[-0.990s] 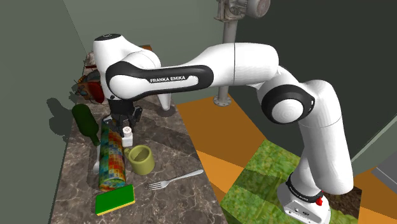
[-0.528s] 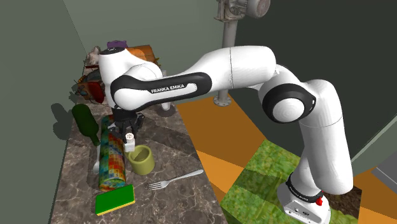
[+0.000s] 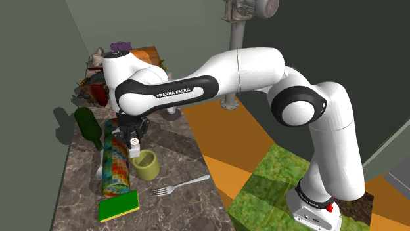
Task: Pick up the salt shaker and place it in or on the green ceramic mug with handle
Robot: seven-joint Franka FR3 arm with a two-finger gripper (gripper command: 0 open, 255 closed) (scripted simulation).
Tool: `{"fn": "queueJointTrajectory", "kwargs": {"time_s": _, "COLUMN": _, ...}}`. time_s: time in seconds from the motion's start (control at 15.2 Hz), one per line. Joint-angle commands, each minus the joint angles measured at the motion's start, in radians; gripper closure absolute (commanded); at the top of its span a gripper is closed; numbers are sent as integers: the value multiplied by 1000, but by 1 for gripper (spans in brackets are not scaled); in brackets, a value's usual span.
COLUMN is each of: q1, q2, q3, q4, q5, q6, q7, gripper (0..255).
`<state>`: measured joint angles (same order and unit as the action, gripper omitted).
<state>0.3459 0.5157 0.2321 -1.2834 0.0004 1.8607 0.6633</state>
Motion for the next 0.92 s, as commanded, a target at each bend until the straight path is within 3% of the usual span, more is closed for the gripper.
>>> {"fn": "queueJointTrajectory", "kwargs": {"time_s": 0.0, "q1": 0, "q2": 0, "q3": 0, "q4": 0, "q5": 0, "q6": 0, "q7": 0, "gripper": 0}}
{"fn": "queueJointTrajectory", "kwargs": {"time_s": 0.33, "q1": 0, "q2": 0, "q3": 0, "q4": 0, "q5": 0, "q6": 0, "q7": 0, "gripper": 0}}
{"fn": "queueJointTrajectory", "kwargs": {"time_s": 0.59, "q1": -1, "q2": -4, "q3": 0, "q4": 122, "q5": 1, "q6": -125, "q7": 0, "gripper": 0}}
{"fn": "queueJointTrajectory", "kwargs": {"time_s": 0.86, "q1": -1, "q2": -4, "q3": 0, "q4": 122, "q5": 1, "q6": -125, "q7": 0, "gripper": 0}}
